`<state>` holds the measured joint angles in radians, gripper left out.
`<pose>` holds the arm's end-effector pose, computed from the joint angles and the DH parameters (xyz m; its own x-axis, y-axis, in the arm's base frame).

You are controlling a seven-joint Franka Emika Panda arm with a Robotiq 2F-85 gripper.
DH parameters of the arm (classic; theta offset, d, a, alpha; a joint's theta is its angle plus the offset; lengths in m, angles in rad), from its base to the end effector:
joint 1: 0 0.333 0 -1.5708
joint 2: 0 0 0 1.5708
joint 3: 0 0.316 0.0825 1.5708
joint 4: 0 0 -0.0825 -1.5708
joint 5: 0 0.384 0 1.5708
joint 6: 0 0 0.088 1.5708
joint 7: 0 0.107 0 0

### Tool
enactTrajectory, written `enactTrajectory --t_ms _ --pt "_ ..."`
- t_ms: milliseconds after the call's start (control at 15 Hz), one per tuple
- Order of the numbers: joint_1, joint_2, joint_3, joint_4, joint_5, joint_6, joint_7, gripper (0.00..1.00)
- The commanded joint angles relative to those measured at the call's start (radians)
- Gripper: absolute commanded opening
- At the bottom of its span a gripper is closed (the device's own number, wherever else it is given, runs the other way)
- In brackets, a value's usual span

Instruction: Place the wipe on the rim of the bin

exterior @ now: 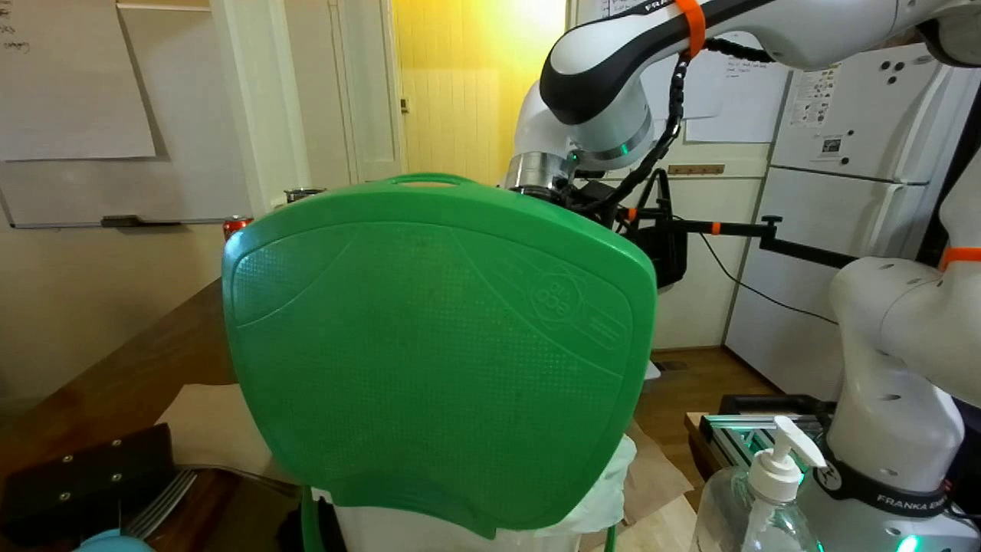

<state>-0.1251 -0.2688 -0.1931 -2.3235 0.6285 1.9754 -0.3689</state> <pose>0.4469 -0.1108 0.4507 0.9706 -0.2354 0.0507 -0.1632 -0.7978 -0.5804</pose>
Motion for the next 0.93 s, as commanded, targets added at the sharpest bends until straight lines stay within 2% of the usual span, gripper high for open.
enactTrajectory --t_ms 0,467,867 --pt "0.003 -0.023 0.008 -0.003 -0.037 0.035 0.019 1.00" --pt "-0.001 -0.083 0.020 -0.012 -0.115 0.124 0.109 1.00" --pt "0.003 -0.136 -0.001 0.011 -0.162 0.093 0.112 1.00"
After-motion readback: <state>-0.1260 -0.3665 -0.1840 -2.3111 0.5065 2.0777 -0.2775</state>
